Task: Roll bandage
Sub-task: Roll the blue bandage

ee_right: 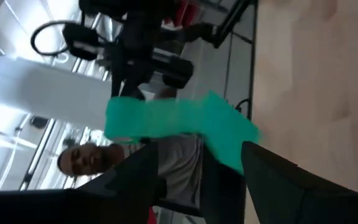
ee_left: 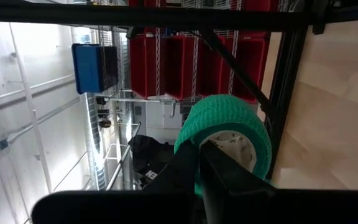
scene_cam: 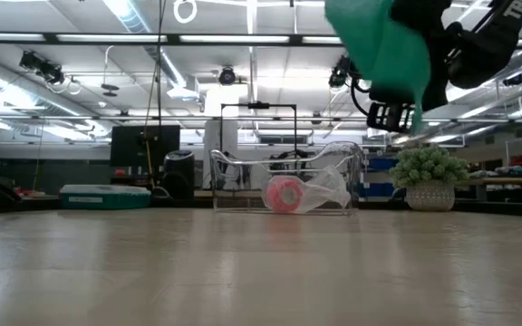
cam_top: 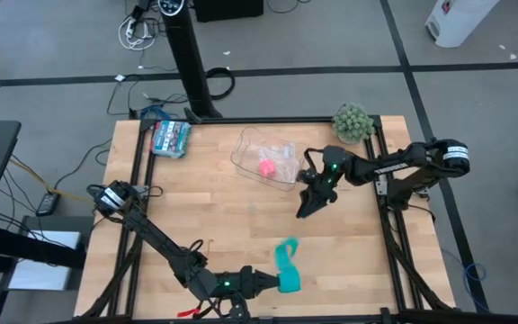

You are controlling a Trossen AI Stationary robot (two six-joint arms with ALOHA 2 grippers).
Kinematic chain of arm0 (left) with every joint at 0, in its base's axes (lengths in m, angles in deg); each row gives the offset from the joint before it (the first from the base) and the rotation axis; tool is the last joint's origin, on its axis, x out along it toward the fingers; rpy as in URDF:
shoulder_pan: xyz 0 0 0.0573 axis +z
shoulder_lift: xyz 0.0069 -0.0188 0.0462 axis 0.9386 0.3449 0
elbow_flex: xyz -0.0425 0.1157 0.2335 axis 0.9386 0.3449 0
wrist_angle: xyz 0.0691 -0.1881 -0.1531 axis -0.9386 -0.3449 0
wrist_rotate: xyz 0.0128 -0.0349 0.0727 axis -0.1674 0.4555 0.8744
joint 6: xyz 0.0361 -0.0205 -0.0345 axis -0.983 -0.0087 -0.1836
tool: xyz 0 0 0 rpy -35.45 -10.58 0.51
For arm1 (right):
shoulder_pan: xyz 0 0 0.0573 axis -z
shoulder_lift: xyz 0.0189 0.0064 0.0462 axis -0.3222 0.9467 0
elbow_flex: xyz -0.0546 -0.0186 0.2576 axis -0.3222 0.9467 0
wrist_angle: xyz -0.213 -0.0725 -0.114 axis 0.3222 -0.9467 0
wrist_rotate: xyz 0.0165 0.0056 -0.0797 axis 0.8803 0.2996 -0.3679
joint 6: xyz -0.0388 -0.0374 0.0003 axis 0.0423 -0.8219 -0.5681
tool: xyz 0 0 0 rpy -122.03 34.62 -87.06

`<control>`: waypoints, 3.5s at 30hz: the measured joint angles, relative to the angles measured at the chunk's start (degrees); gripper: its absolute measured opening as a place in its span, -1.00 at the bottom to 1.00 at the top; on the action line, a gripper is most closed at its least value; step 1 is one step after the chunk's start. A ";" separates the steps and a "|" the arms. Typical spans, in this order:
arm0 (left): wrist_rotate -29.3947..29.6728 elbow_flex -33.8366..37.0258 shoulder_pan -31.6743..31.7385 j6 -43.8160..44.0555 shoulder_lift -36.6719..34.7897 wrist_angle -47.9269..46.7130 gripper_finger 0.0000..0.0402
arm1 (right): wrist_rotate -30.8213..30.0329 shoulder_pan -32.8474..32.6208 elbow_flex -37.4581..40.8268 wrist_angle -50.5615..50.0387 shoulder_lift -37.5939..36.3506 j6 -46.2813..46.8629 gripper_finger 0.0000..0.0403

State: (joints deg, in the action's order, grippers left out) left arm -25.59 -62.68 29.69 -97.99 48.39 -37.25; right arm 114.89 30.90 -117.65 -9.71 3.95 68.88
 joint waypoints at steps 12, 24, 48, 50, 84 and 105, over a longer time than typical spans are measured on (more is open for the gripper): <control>0.55 0.00 -0.05 0.01 0.00 0.20 -0.93 | -4.57 1.96 0.00 -0.67 0.09 -7.22 0.13; 5.82 -0.07 0.38 0.02 0.00 13.20 -0.93 | -22.17 -13.35 -0.01 -0.81 -1.72 -27.29 -0.03; 15.10 -0.04 0.82 2.27 -0.02 23.62 -0.93 | -71.72 -41.42 -0.04 -3.89 -9.02 -57.96 -0.13; 15.03 -0.04 1.22 3.30 -0.02 23.53 -0.93 | -72.83 -41.75 -0.03 -3.59 -8.20 -58.72 -0.13; 7.12 -0.32 3.91 15.03 -0.01 24.76 -0.93 | -96.81 -31.21 -0.02 -24.93 -16.95 -69.21 -1.00; 5.88 -2.29 4.91 9.06 0.02 25.06 -0.93 | -86.58 -37.73 -0.02 -16.83 -9.97 -62.82 -1.00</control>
State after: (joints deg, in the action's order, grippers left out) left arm -19.71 -64.98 34.60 -88.93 48.41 -12.19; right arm 28.30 -6.83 -117.67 -26.55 -6.02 6.06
